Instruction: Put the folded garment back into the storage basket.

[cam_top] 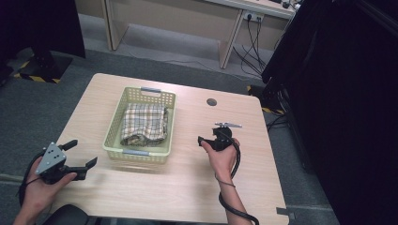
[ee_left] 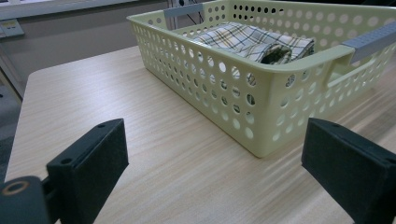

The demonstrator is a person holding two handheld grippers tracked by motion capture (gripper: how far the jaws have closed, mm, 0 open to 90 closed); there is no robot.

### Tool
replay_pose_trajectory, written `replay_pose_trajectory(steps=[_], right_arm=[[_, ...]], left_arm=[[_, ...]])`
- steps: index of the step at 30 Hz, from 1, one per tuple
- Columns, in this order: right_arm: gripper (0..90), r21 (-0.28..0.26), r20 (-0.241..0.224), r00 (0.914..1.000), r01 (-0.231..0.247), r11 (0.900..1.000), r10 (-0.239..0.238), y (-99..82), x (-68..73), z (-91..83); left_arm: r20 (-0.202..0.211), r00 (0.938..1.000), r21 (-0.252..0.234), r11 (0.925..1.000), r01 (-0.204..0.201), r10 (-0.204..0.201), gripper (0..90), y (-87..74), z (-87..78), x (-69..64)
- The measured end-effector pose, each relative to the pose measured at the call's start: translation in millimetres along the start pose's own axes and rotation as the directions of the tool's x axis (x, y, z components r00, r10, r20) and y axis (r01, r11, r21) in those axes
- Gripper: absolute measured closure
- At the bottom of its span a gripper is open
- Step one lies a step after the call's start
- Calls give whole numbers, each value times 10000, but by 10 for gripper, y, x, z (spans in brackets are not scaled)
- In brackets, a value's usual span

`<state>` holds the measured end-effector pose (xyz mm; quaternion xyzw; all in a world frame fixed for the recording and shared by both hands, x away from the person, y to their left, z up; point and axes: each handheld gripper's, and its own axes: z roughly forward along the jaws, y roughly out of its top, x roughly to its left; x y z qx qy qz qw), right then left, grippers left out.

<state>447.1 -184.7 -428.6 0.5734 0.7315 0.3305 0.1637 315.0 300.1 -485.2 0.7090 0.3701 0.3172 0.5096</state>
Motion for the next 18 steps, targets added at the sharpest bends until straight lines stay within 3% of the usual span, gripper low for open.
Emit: replay_pose_trajectory(steps=[18], right_arm=[[187,-105,175,9997,-180,9998,182,-147,-158,-63]], left_arm=[[-19,10000,-10,10000,35,-35,66,0,1,0]])
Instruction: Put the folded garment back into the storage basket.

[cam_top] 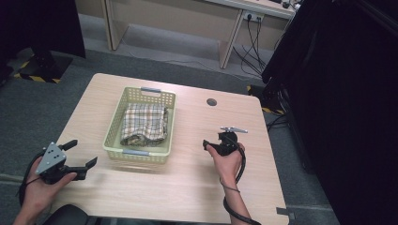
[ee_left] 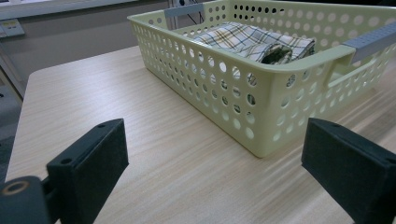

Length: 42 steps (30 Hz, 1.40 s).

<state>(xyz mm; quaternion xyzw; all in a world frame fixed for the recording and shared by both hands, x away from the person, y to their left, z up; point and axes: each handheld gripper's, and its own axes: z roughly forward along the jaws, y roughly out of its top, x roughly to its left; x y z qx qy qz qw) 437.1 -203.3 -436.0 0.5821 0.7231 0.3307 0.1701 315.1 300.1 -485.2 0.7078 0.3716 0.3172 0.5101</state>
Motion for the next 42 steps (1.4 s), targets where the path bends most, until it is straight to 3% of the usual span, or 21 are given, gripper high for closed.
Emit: replay_pose_trajectory(steps=[42], right_arm=[[187,-489,509,9979,-380,9981,405,-207,-425,-203]], left_arm=[[-38,10000,55,10000,-5,5,66,2,4,0]])
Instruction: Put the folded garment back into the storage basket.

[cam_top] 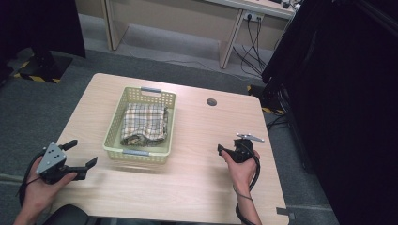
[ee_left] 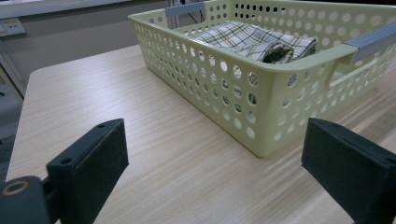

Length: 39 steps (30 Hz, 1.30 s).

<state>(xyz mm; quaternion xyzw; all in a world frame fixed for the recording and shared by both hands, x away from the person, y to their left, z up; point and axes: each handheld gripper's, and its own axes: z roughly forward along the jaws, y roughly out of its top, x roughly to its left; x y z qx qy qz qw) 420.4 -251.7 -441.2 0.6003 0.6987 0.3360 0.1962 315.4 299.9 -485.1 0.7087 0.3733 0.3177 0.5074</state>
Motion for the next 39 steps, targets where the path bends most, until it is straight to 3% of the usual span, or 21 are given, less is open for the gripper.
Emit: replay_pose_trajectory(steps=[39], right_arm=[[186,-731,326,9995,12,9973,12,-159,-236,-169]], left_arm=[[-25,10000,23,10000,-12,12,66,1,1,-1]])
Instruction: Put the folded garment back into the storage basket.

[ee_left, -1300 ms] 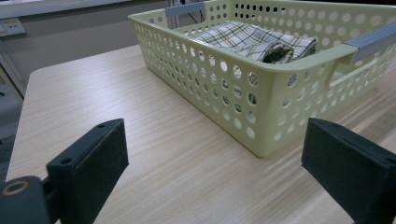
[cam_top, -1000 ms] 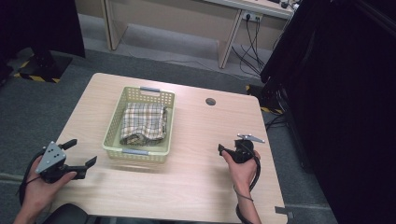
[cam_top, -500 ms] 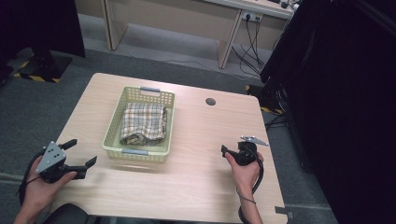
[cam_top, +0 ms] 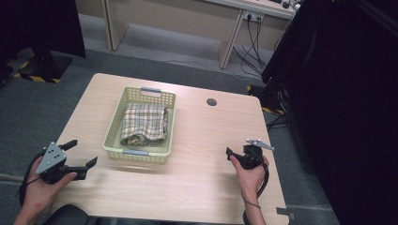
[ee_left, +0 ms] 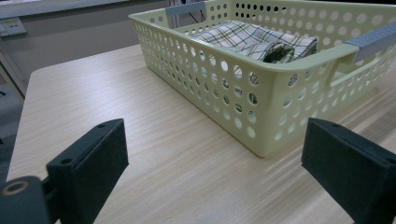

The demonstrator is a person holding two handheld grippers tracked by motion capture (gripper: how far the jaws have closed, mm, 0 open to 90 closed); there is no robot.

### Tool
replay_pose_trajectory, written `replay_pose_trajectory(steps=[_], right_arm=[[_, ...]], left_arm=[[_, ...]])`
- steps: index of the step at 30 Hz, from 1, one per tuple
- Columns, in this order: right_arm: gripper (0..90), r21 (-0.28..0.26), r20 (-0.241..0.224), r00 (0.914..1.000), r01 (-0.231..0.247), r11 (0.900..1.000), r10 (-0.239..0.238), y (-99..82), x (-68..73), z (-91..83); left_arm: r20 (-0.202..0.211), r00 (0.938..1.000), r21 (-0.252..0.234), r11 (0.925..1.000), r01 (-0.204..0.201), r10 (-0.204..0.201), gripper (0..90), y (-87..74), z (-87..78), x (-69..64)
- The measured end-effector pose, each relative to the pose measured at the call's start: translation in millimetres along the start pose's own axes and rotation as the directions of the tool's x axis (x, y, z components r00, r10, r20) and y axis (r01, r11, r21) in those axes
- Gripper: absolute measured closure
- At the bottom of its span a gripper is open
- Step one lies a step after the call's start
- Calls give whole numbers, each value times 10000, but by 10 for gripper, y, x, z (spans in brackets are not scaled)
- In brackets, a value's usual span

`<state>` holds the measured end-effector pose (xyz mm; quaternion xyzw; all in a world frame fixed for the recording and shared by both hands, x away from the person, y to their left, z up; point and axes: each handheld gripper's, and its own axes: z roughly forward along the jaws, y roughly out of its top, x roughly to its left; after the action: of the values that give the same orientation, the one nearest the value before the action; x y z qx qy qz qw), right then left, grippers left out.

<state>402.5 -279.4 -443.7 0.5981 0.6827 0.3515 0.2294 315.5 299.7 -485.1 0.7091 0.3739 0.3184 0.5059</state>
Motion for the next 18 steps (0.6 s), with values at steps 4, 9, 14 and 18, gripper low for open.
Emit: replay_pose_trajectory(steps=[4,9,14,18], right_arm=[[187,-47,49,10000,21,10000,-20,-27,-22,-21],[186,-96,78,10000,59,9999,-58,-75,-40,-36],[187,-100,131,9999,50,9999,-49,-121,-69,-56],[186,-158,127,9999,69,9999,-67,-150,-85,-74]], left_arm=[[-2,10000,12,10000,-5,5,66,0,0,0],[-6,10000,15,10000,-7,7,66,0,1,0],[-11,10000,15,10000,7,-7,67,0,1,0],[-13,10000,25,10000,-13,13,67,1,1,-1]])
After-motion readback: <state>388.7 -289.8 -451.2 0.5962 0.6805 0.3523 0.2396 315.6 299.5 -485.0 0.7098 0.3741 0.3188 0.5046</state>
